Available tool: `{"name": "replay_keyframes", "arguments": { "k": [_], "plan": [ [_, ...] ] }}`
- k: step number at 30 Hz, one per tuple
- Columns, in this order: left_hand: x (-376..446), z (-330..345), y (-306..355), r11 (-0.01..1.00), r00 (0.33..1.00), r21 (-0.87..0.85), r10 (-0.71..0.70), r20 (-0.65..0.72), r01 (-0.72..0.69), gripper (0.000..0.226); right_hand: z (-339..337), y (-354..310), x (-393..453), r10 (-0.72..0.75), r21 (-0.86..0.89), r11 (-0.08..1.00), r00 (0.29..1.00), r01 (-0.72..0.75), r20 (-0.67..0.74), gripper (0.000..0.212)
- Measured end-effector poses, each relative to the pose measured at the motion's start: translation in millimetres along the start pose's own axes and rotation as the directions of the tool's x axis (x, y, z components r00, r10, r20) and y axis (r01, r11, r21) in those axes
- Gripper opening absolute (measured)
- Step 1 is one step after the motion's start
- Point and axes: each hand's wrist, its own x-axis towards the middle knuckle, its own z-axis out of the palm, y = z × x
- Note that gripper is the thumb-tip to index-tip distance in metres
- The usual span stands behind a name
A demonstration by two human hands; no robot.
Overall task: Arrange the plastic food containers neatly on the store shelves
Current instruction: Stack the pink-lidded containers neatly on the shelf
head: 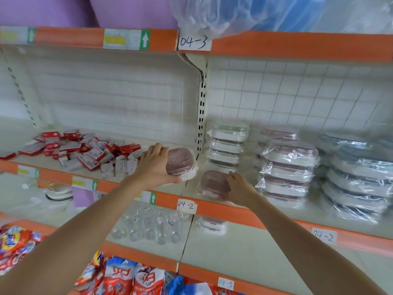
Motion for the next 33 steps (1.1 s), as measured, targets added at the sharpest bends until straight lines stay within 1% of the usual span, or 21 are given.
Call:
{"name": "replay_keyframes", "arguments": {
  "k": [3,6,8,10,13,15,17,19,20,23,25,27,30,33],
  "plan": [
    [15.3,0.5,12.5,0.999,0.999,-0.002,0.042,0.033,-0.042,0.103,-0.4,0.8,6.0,-0.018,-0.007,1.0,1.0,0.018,-0.003,0.081],
    [28.3,9.5,31.9,0.996,0.995,-0.028,0.089,0.052,-0.088,0.106,-3.7,1.3,11.4,-0.008,-0.024,1.0,0.999,0.009,0.035,0.082],
    [32.7,18.8,45.9,0.992,0.99,-0.044,0.118,0.074,-0.115,0.109,-10.4,1.9,12.1,-0.027,-0.017,0.999,0.998,0.028,0.057,0.093],
    [35.6,28.9,56.3,0.989,0.981,-0.058,0.143,0.129,-0.137,0.112,-20.9,-0.5,6.4,-0.047,0.05,0.998,0.997,0.044,0.057,0.106],
    [47.3,35.7,68.9,0.981,0.968,-0.08,0.19,0.166,-0.179,0.107,-46.2,-0.4,3.7,-0.096,0.14,0.986,0.995,0.095,0.002,0.112],
    [56.6,40.6,78.2,0.969,0.962,-0.149,0.221,0.162,-0.197,0.102,-58.7,3.9,7.0,-0.114,0.154,0.981,0.993,0.116,-0.018,0.105],
    [62.2,44.6,87.8,0.95,0.946,-0.223,0.264,0.188,-0.22,0.096,-61.5,6.2,9.5,-0.123,0.12,0.986,0.992,0.12,0.017,0.088],
    [65.0,49.9,92.9,0.937,0.923,-0.242,0.307,0.233,-0.251,0.095,-56.2,8.6,10.8,-0.128,0.049,0.991,0.991,0.126,0.047,0.072],
    [66.0,52.2,92.4,0.936,0.911,-0.238,0.319,0.26,-0.259,0.098,-53.2,10.1,11.3,-0.124,0.04,0.992,0.991,0.123,0.047,0.068],
    [65.6,56.1,82.1,0.95,0.909,-0.23,0.279,0.309,-0.213,0.108,-50.2,10.8,12.3,-0.127,-0.001,0.992,0.992,0.127,0.029,0.065],
    [60.8,57.4,73.9,0.97,0.927,-0.202,0.198,0.319,-0.138,0.113,-50.3,8.8,14.8,-0.115,-0.04,0.992,0.993,0.117,0.038,0.059],
    [54.6,58.9,64.4,0.988,0.944,-0.131,0.12,0.307,-0.083,0.112,-49.2,7.8,16.7,-0.1,-0.081,0.991,0.993,0.105,0.055,0.05],
    [43.1,61.4,51.6,0.994,0.953,-0.102,0.071,0.295,-0.043,0.097,-46.2,7.6,14.7,-0.086,-0.12,0.989,0.996,0.089,0.028,0.043],
    [33.1,60.3,46.1,0.99,0.943,-0.139,0.052,0.329,-0.006,0.07,-43.2,4.1,7.4,-0.048,-0.157,0.986,0.999,0.047,0.0,0.049]
  ]
}}
